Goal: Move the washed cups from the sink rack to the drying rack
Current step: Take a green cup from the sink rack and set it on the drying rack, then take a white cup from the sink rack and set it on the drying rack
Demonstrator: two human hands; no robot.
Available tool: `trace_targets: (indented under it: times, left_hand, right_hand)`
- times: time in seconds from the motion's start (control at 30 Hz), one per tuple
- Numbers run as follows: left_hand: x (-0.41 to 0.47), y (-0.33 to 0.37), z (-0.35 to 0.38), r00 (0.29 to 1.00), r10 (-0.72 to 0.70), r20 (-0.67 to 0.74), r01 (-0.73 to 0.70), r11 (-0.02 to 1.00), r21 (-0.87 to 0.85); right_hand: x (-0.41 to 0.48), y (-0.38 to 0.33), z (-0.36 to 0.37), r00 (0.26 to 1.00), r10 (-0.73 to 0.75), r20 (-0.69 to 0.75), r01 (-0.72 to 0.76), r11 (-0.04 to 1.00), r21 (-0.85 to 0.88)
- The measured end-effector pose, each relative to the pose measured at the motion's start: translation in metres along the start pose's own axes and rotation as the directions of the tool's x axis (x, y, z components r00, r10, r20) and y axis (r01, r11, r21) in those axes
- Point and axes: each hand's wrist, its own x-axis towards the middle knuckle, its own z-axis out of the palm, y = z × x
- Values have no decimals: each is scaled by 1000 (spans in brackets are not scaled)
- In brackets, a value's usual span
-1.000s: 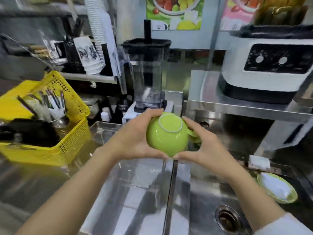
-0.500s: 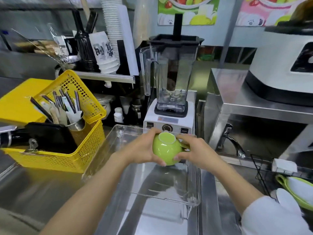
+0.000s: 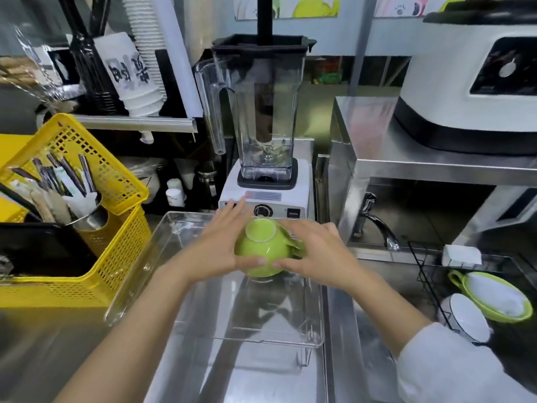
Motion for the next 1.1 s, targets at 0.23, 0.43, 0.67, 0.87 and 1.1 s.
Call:
trace_targets:
  times: [0.23,0.43,0.67,0.87,1.1]
  left_hand:
    - [13,77,2,957,187,-220,-183,982,39]
    - [47,146,54,946,267,-182,-265,964,40]
    - [106,235,129,950,305,-66,-303,952,36]
    - [157,285,209,963,262,70,-264,964,26]
    - [193,301,293,929,266,259,-301,948,104]
  right_hand:
    - [-30,37,-31,990,18,-141,-4,995,98]
    - [-84,109,-60,984,114,-139,-99,989,110]
    - [-152,216,-92,949,293,-119,-277,952,133]
    - [-203,305,-92,893,443,-75,-426,888,175]
    - [-231,356,-72,863,503,47,-505,861,55]
